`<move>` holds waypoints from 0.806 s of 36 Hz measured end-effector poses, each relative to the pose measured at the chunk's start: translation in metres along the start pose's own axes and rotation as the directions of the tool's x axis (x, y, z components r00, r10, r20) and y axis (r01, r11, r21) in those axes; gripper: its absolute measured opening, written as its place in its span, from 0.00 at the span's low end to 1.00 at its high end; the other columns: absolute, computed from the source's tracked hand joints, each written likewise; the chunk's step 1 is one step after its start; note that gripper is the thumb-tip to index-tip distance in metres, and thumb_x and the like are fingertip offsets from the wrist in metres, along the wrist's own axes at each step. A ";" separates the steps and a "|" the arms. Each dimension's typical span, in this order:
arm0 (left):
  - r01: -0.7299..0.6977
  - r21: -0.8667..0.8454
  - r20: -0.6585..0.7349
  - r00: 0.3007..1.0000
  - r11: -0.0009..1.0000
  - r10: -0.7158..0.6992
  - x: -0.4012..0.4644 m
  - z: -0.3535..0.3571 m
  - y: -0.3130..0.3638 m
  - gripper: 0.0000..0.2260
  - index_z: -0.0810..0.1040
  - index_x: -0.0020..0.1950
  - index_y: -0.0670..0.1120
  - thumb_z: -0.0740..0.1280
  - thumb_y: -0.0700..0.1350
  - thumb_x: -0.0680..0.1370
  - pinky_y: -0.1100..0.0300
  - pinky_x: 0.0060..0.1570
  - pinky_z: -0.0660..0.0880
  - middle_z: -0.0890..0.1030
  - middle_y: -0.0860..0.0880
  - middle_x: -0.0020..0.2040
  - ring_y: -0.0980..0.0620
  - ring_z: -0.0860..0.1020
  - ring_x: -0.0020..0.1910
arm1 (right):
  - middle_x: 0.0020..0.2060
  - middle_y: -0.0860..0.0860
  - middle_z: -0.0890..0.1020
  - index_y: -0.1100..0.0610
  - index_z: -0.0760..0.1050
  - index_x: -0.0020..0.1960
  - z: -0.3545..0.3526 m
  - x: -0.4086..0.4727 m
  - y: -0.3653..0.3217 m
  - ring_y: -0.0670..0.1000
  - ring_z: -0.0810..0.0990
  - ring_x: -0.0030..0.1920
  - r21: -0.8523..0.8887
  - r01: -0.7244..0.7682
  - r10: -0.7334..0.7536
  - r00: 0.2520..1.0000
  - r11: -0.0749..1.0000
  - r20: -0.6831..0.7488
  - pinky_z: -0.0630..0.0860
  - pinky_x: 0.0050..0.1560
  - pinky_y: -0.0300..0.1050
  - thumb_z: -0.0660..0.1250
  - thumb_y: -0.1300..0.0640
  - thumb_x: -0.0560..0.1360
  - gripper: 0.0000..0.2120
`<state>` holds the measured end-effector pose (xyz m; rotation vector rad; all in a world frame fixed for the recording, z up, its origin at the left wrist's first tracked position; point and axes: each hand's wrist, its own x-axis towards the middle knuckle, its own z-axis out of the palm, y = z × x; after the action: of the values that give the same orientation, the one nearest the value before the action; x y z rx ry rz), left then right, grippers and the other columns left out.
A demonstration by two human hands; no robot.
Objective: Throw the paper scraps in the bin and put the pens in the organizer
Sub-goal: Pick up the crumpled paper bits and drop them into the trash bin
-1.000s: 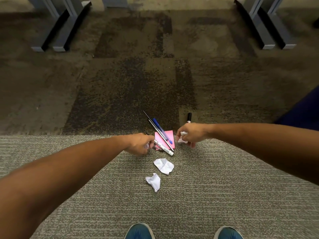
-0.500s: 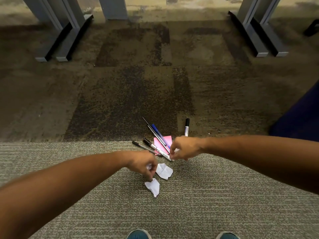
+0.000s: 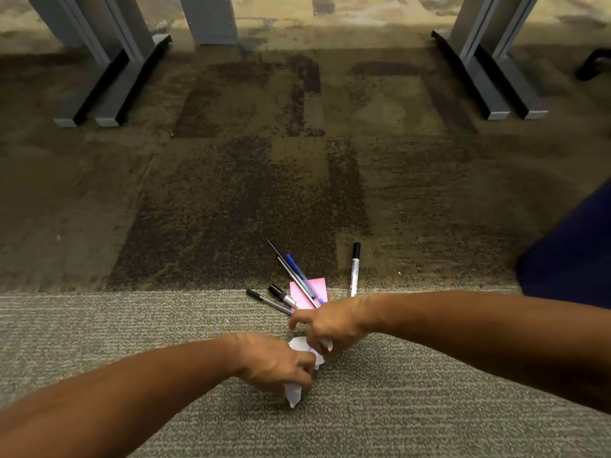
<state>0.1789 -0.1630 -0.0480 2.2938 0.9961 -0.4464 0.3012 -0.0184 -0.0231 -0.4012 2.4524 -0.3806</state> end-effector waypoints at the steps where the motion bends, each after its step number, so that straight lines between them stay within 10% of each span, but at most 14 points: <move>1: -0.004 -0.008 0.021 1.000 1.000 0.004 0.000 0.001 0.000 0.17 0.70 0.66 0.50 0.67 0.49 0.78 0.48 0.44 0.77 0.68 0.45 0.63 0.39 0.78 0.50 | 0.74 0.55 0.62 0.58 0.82 0.54 0.000 0.002 -0.001 0.57 0.80 0.53 -0.012 0.016 -0.016 1.000 1.000 0.015 0.71 0.47 0.43 0.74 0.59 0.73 0.10; 18: 0.009 -0.020 0.108 0.994 1.000 -0.006 0.007 -0.004 0.002 0.08 0.75 0.58 0.45 0.63 0.41 0.80 0.44 0.45 0.78 0.74 0.42 0.57 0.38 0.77 0.50 | 0.56 0.53 0.73 0.59 0.80 0.55 0.016 0.011 -0.002 0.51 0.75 0.49 -0.113 0.043 -0.045 0.999 0.993 -0.017 0.71 0.43 0.43 0.71 0.60 0.76 0.09; 29: 0.115 -0.244 -0.072 0.988 0.963 -0.136 -0.003 0.000 -0.004 0.09 0.77 0.59 0.47 0.66 0.44 0.79 0.60 0.48 0.70 0.73 0.45 0.60 0.51 0.74 0.53 | 0.46 0.51 0.77 0.58 0.75 0.50 0.016 -0.003 0.002 0.49 0.75 0.45 0.076 -0.055 0.063 0.993 0.996 -0.102 0.70 0.42 0.39 0.68 0.67 0.75 0.07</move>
<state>0.1740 -0.1629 -0.0480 2.0564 1.1767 -0.2613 0.3131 -0.0183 -0.0341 -0.2832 2.5364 -0.4758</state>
